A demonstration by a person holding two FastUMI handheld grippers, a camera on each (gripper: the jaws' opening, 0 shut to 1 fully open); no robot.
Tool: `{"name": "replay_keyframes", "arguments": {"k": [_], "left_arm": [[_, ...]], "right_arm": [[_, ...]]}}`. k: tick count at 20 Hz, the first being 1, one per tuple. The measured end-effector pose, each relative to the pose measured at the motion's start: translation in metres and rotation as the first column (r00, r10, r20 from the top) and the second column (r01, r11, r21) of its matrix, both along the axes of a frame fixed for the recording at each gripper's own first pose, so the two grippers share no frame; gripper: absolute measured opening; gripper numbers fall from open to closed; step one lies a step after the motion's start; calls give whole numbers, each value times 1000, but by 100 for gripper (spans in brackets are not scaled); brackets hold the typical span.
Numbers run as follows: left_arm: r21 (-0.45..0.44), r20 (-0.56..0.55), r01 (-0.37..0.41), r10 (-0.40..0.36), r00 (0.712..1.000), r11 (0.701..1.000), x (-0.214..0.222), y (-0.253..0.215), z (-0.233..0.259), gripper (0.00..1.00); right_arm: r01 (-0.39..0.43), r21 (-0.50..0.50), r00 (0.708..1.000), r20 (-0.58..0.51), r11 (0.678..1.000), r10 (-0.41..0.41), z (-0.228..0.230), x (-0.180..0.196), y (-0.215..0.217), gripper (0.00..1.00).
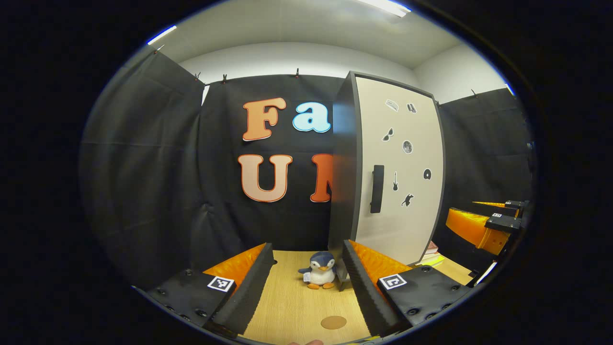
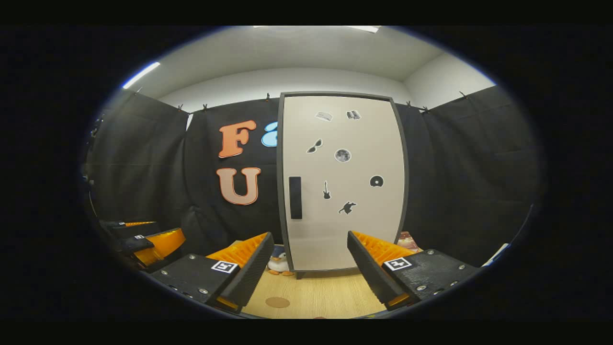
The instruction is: Open the cabinet door with the right hand, grasp the bottle in the cabinet with the left hand and place it on the coaster, then close the cabinet door with the right hand.
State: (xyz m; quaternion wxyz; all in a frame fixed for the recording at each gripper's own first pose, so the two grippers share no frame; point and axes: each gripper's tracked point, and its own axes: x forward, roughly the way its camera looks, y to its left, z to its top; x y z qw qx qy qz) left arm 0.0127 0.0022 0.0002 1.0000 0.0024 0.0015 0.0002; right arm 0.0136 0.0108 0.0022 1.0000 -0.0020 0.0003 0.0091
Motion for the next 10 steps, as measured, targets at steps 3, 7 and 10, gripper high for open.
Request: {"name": "replay_keyframes", "arguments": {"k": [3,7,10], "left_arm": [[13,11,-9,8,1000,1000,2,3,3,94],[19,21,-12,12,1000,1000,6,5,5,94],[18,18,-8,8,1000,1000,9,6,3,94]], "right_arm": [[5,0,1000,1,1000,-5,0,3,-1,95],[-5,3,1000,-9,1000,5,-2,8,2,95],[-3,0,1000,-9,1000,3,-2,14,4,95]]}}
